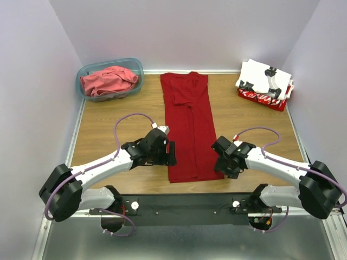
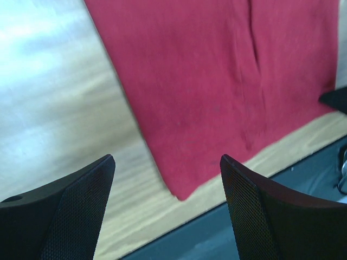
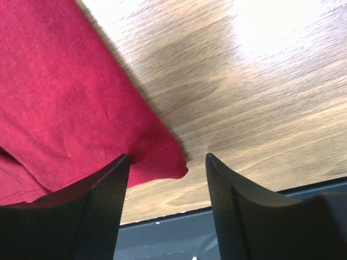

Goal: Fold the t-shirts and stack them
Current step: Fold the tshirt

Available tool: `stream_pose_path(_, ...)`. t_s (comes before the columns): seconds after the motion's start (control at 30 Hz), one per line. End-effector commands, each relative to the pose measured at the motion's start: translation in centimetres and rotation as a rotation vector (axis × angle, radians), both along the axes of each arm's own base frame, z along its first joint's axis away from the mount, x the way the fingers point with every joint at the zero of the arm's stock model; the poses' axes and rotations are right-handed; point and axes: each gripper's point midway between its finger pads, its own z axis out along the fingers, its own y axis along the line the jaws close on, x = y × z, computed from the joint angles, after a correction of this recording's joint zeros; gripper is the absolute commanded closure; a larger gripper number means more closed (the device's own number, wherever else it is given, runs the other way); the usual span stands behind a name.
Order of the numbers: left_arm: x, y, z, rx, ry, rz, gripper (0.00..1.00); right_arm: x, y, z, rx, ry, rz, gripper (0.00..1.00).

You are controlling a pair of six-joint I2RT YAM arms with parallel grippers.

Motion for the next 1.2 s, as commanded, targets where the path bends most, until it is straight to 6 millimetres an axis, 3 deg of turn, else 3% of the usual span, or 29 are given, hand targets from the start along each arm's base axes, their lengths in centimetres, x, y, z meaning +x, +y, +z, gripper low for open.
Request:
stream_pose_path(0.0, -1.6, -0.6, 0.6, -0.064, 0.035, 0.003, 0.14, 0.4, -1.1, -0.8, -0.051, -0.02, -0.038, 0.37)
stream_pose_path(0.37, -3.6, -0.3, -1.3, 0.002, 0.111, 0.024, 0.14, -0.9, -0.4, -2.0, 0.01, 0.028, -0.025, 0.51)
stream_pose_path(0.5, -4.7, -0.3, -2.4, 0.012, 0.142, 0.025, 0.17, -1.2, -0.3, -2.4, 0.006, 0.055, -0.007, 0.74)
stream_pose_path(0.57, -5.1, -0.6, -2.7, 0.0, 0.158, 0.022, 0.2, -1.3, -0.3, -2.7, -0.002, 0.072, 0.004, 0.79)
stream_pose_path(0.8, -6.5, -1.2, -4.7, 0.036, 0.207, -0.029, 0.33, -1.5, 0.2, -2.8, 0.015, 0.089, 0.012, 0.82)
stream_pose_path(0.93, -6.9, -2.1, -4.9, 0.053, 0.211, -0.061, 0.37, -1.8, 0.0, -2.8, 0.023, 0.091, 0.004, 0.82)
stream_pose_path(1.0, -7.2, -2.2, -5.2, 0.065, 0.222, -0.069, 0.46, -1.9, 0.0, -2.8, 0.028, 0.088, 0.002, 0.82)
stream_pose_path(1.17, -7.7, -1.6, -5.5, 0.102, 0.235, -0.064, 0.53, -2.0, -0.1, -2.7, 0.037, 0.082, -0.007, 0.82)
